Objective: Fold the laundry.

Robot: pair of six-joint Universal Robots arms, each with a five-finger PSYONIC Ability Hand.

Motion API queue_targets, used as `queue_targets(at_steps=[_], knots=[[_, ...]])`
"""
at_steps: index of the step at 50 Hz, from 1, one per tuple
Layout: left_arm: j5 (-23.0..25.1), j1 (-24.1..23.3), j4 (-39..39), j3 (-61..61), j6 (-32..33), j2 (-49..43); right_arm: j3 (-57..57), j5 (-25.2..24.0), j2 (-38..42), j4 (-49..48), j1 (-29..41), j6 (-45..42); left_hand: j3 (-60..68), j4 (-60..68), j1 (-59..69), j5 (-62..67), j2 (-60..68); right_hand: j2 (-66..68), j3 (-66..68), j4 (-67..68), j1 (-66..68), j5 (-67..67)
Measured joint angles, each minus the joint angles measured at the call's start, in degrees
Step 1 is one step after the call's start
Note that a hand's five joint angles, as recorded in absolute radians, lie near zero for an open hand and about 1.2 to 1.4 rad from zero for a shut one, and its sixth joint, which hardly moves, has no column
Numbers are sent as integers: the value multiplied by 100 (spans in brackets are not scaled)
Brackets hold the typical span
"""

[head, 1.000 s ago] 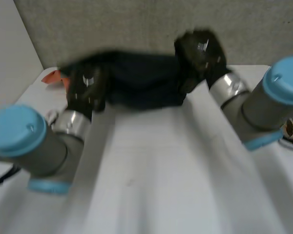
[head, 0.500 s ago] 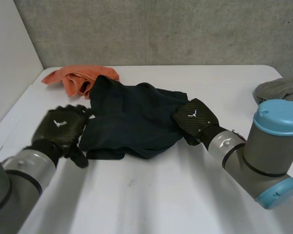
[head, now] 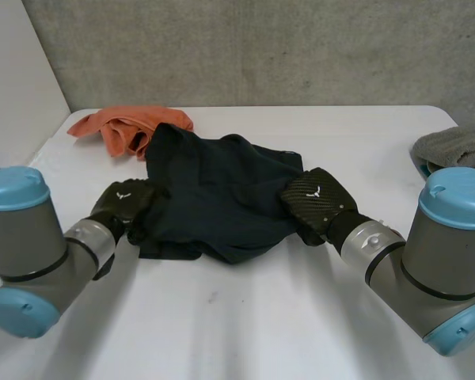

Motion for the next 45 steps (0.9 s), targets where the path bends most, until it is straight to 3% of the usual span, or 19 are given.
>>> queue_targets(at_steps=[7, 9, 10, 11, 13, 22, 33, 38, 45], knots=[[-28, -104, 288, 417, 17, -614, -4, 40, -7, -13, 4, 104, 1280, 1283, 1350, 1248, 1269, 0, 0, 0, 0, 0], [-47, -134, 262, 506, 26, -708, -22, 75, -10, -20, 8, 137, 2810, 2812, 3003, 2750, 2912, 0, 0, 0, 0, 0], [-47, -134, 262, 506, 26, -708, -22, 75, -10, -20, 8, 137, 2810, 2812, 3003, 2750, 2912, 0, 0, 0, 0, 0], [-74, -163, 208, 589, 37, -774, -50, 119, -14, -27, 16, 174, 3800, 3817, 3864, 3765, 3846, 0, 0, 0, 0, 0], [-161, -172, 156, 635, 50, -712, -98, 166, -29, -25, 32, 195, 4320, 4351, 4201, 4273, 4367, 0, 0, 0, 0, 0], [-984, -215, 39, 699, 145, 977, -734, 482, -504, 290, 214, 156, 4542, 4591, 4236, 4375, 4569, 0, 0, 0, 0, 0], [-909, -255, -456, 1825, 407, 3222, -2692, 1101, -1594, 1539, 386, 172, 4555, 4595, 4236, 4375, 4587, 0, 5, 2, 0, 0], [-886, -238, -1035, 2954, 418, 3458, -3762, 1164, -1801, 1820, 350, 315, 4556, 4596, 4236, 4375, 4587, 0, 5, 2, 0, 0], [-870, -241, -1567, 3994, 426, 2895, -4689, 1189, -1315, 2044, 208, 482, 4556, 4596, 4236, 4375, 4587, 0, 5, 2, 0, 0]])
